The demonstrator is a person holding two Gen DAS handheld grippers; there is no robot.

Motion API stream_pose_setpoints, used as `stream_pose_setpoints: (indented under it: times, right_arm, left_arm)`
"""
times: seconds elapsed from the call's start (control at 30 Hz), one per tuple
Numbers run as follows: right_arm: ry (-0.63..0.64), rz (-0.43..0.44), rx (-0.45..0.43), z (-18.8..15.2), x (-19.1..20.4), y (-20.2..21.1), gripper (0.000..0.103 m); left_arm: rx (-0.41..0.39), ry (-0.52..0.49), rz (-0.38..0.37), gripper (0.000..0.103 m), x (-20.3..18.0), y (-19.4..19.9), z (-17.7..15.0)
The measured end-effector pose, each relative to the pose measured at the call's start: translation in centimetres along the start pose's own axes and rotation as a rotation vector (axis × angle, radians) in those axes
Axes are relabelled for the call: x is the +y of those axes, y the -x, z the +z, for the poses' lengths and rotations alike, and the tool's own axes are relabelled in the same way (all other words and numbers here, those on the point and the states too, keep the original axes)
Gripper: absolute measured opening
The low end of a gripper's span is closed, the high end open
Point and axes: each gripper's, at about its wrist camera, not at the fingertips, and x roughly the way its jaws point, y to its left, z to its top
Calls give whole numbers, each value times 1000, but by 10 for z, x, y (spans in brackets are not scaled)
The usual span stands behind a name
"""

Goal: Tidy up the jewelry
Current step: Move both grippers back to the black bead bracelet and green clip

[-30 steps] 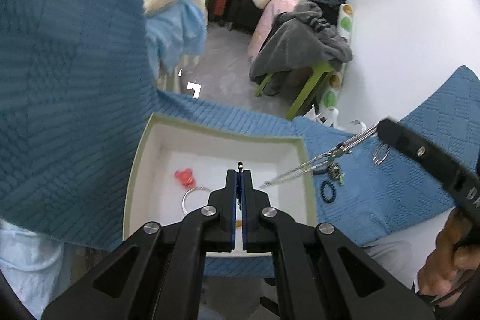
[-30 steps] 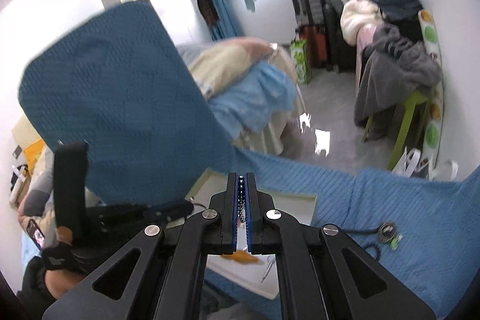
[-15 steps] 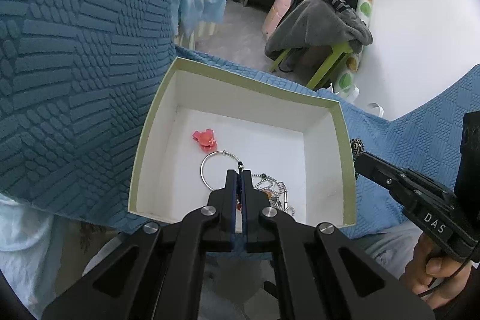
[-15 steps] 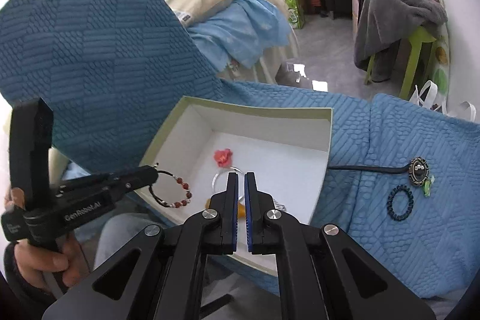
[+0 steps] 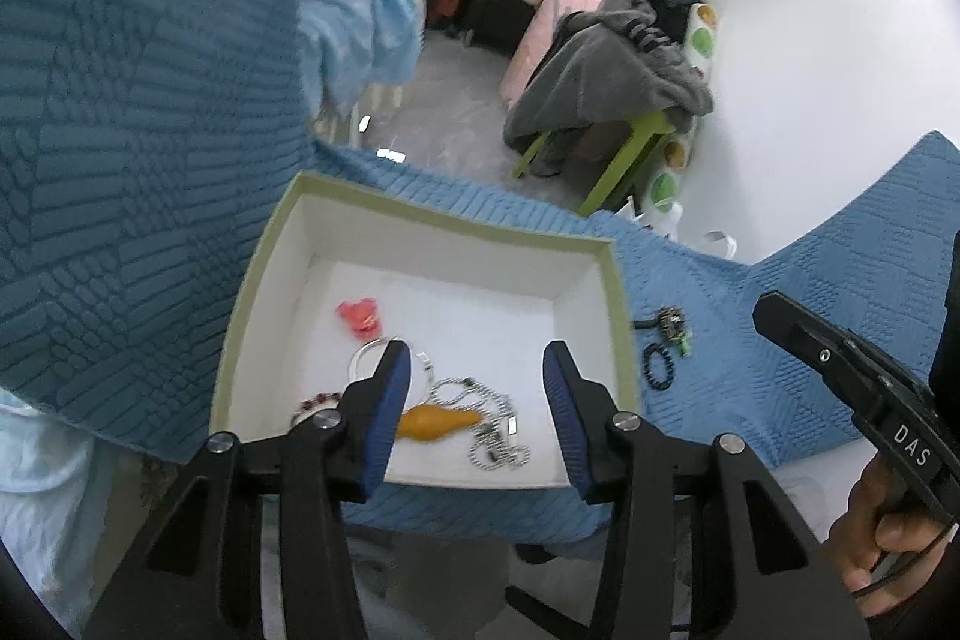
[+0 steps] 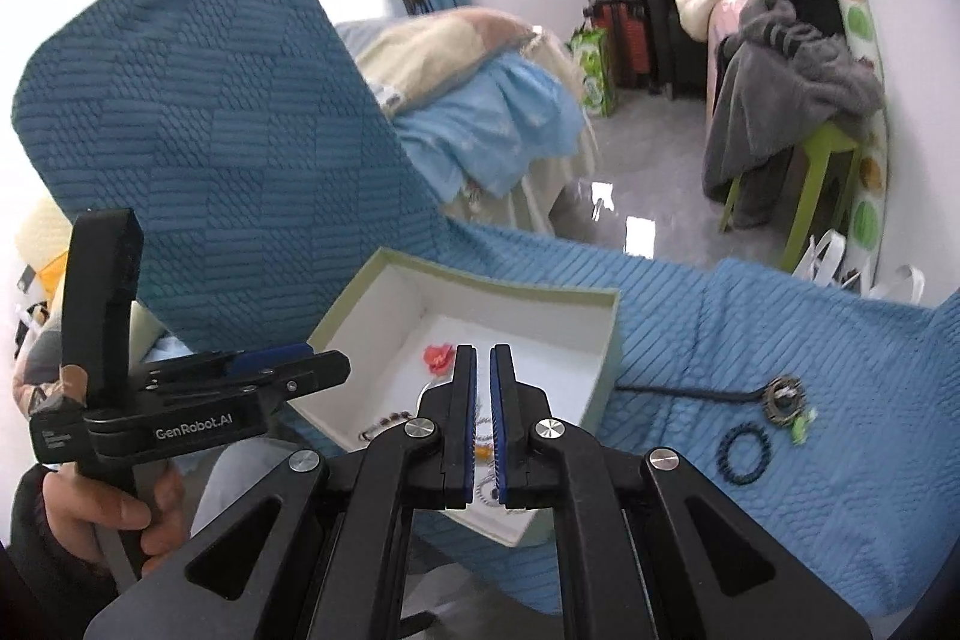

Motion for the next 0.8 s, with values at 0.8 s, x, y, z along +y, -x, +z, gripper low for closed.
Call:
stream_pose_setpoints:
  times: [0.8]
  right_arm:
    - [-49,-246,-87,-68,-147,62,4]
  left_arm:
    - [-2,-78,-173,47,-140,-53,-35]
